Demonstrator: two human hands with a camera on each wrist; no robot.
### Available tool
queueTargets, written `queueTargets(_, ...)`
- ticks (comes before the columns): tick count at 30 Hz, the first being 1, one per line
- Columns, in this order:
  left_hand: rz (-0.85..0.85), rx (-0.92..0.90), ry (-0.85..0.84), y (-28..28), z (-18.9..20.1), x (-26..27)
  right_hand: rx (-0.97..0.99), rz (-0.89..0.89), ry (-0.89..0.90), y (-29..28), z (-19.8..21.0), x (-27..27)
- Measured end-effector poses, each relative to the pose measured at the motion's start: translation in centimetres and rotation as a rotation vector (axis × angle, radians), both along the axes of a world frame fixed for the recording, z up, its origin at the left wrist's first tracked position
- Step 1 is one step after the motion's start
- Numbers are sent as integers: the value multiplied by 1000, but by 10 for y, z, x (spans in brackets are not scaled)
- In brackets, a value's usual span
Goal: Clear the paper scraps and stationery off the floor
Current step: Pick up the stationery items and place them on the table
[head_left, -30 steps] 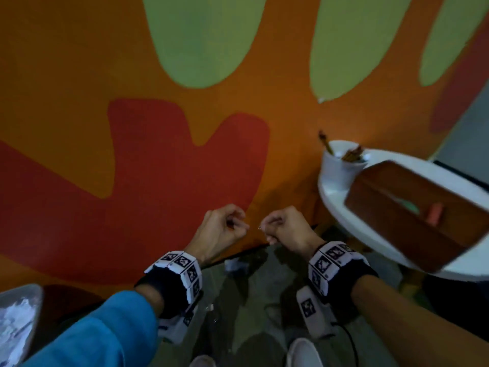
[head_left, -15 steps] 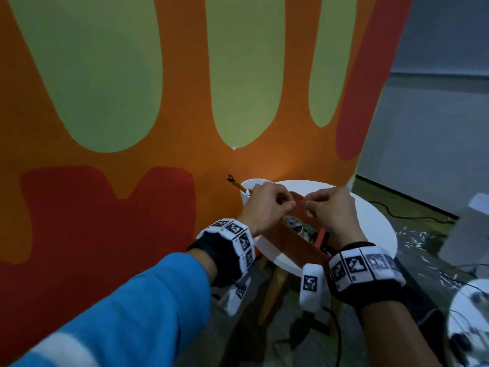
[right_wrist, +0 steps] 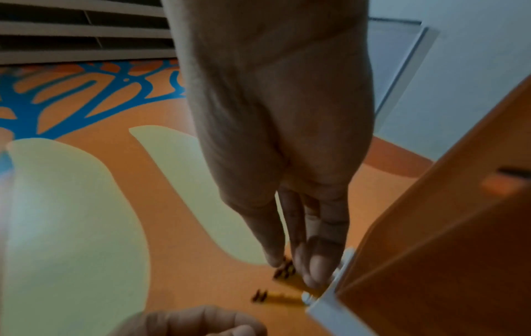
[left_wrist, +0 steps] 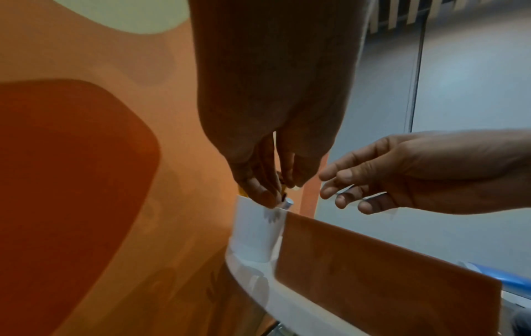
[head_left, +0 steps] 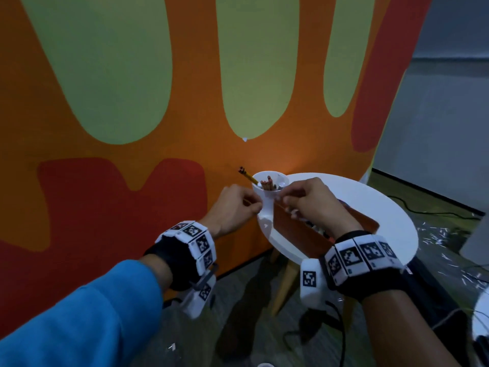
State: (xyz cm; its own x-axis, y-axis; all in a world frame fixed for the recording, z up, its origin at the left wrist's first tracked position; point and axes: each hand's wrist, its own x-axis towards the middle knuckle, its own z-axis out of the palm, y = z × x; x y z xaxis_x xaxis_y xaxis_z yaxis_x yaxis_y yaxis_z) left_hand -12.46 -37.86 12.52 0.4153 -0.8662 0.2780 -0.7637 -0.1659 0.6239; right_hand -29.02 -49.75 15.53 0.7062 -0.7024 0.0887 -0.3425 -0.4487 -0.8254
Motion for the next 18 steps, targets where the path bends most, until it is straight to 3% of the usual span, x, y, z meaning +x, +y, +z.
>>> queueTargets(4, 65, 34, 58, 63, -18, 39, 15, 185, 71, 39, -15, 41)
queueTargets(8, 153, 145, 57, 129, -55, 76, 4, 384, 240, 81, -58, 98)
queueTargets(11, 233, 250, 124, 175, -105, 101, 61, 518, 435, 114, -118, 134)
queueTargets(14, 269, 384, 204, 213, -176, 124, 116, 588, 657, 141, -203, 162)
queueTargets(18, 316, 547, 292, 246, -272, 136, 279, 508, 786, 172, -308, 175)
